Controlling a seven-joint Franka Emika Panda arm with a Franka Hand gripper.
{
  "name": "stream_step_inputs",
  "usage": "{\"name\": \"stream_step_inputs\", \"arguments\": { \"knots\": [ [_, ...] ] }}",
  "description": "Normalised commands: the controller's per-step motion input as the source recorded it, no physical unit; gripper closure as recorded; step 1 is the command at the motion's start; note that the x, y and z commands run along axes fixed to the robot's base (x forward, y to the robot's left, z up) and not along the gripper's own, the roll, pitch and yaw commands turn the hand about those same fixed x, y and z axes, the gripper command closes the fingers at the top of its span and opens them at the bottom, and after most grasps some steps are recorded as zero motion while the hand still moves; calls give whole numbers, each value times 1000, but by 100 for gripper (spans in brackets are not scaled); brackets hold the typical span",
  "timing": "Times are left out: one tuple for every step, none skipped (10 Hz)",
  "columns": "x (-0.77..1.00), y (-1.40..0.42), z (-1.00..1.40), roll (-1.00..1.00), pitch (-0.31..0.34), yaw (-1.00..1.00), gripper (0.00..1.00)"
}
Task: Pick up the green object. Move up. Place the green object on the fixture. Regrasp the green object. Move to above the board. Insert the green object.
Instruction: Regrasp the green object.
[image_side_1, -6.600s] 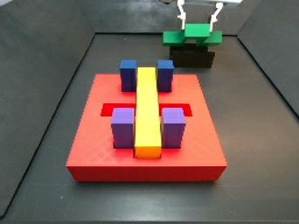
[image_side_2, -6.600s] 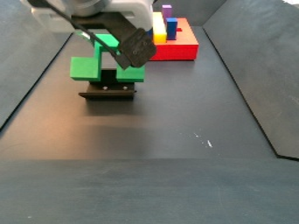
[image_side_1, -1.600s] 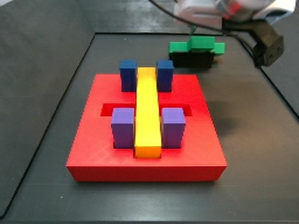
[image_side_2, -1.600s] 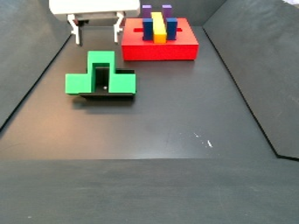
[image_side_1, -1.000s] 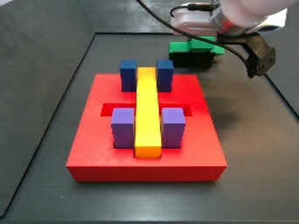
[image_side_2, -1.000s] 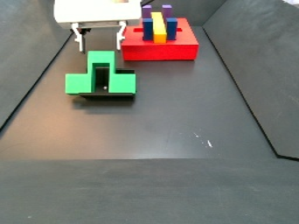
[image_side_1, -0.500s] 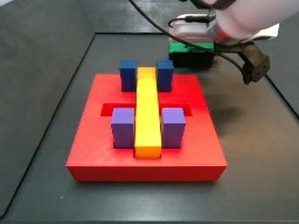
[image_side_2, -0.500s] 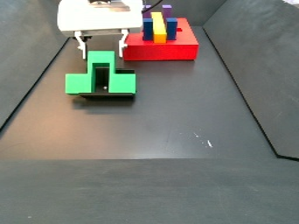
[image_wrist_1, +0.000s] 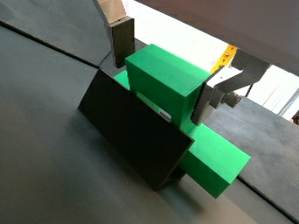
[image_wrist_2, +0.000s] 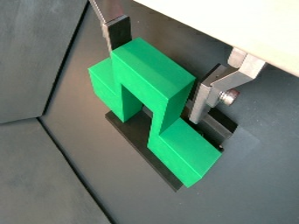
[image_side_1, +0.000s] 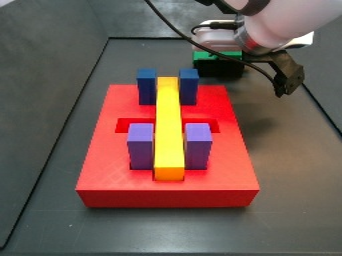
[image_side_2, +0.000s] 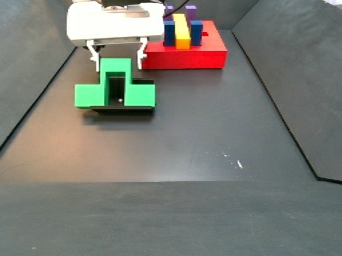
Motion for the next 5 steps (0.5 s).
{"name": "stream_step_inputs", "arguments": {
  "knots": [
    [0, 0, 0, 51, 0, 14, 0],
    [0, 0, 0, 0, 14, 0, 0],
    [0, 60, 14, -23, 14, 0, 0],
    [9, 129, 0, -6, 49, 0, 0],
    [0, 0, 0, 0, 0, 0, 0]
  ]
}}
